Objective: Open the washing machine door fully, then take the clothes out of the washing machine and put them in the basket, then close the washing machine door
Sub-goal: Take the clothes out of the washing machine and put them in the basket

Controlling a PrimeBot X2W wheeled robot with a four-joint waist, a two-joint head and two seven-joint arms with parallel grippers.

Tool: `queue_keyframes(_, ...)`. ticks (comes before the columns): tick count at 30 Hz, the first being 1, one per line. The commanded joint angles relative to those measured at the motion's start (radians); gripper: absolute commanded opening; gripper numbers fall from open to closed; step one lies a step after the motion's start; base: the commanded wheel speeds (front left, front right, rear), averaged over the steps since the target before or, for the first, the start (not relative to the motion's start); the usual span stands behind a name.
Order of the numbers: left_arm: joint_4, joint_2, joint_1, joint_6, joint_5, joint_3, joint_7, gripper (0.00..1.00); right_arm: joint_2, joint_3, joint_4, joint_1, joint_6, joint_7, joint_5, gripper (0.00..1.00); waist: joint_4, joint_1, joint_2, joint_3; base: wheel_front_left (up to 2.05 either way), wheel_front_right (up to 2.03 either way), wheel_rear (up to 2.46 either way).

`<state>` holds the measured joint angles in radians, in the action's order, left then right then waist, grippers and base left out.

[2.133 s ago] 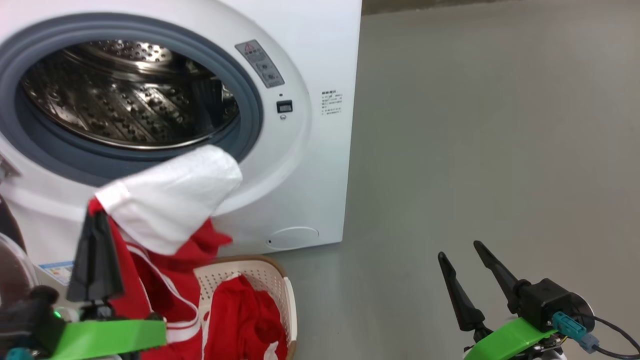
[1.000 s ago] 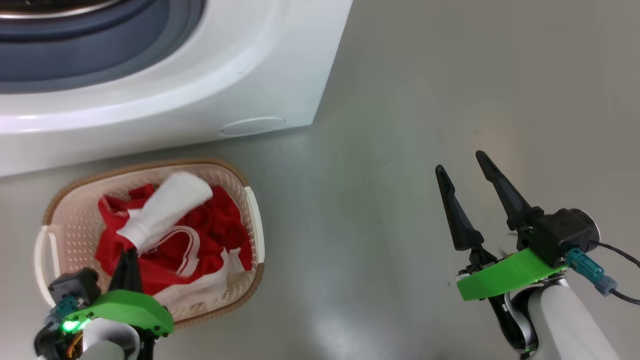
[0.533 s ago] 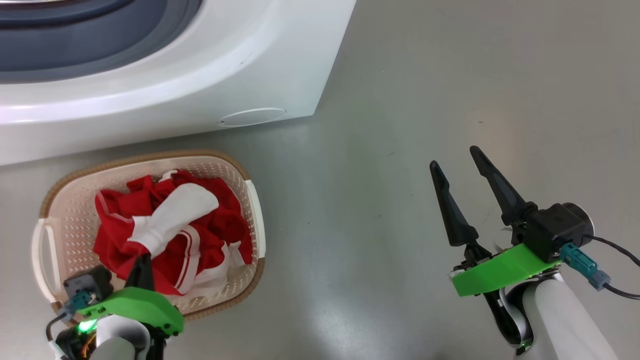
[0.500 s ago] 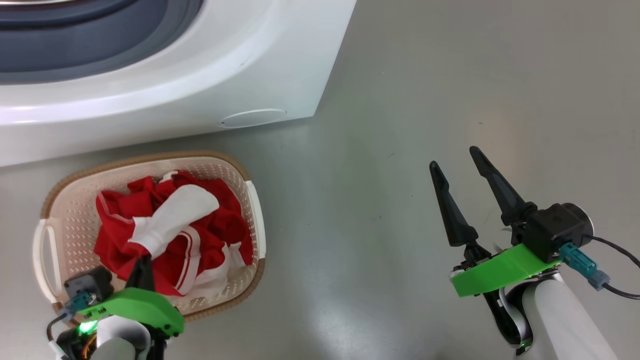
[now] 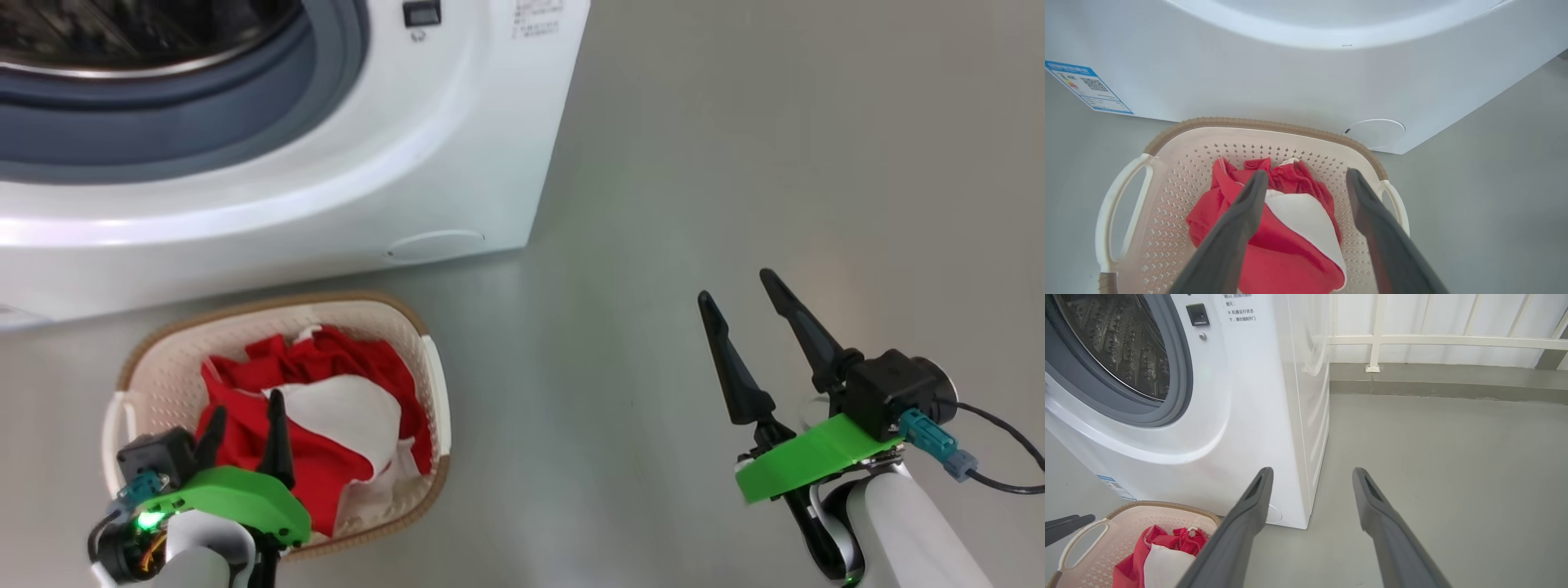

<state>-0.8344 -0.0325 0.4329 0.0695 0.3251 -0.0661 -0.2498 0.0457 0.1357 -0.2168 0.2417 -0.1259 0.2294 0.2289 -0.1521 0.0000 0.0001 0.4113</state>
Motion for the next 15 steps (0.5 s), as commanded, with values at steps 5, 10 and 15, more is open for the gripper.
queue_keyframes(5, 0.161, -0.018, -0.073, -0.019, -0.051, -0.007, -0.012, 1.00, 0.004, 0.002, 0.002, -0.047, -0.005, 0.007, -0.009, 1.00, 0.033, 0.0000, -0.0001, -0.100, 0.00, 0.00, 0.00)
queue_keyframes(10, 0.328, -0.018, -0.128, -0.041, -0.091, 0.035, -0.012, 1.00, 0.004, -0.013, -0.011, -0.076, -0.005, -0.003, -0.019, 1.00, 0.052, 0.0000, -0.0001, -0.163, 0.00, 0.00, 0.00)
queue_keyframes(15, 0.480, -0.018, -0.192, -0.056, -0.140, 0.065, -0.012, 1.00, 0.004, -0.021, -0.010, -0.104, -0.005, -0.014, -0.027, 1.00, 0.064, 0.0000, -0.0001, -0.223, 0.00, 0.00, 0.00)
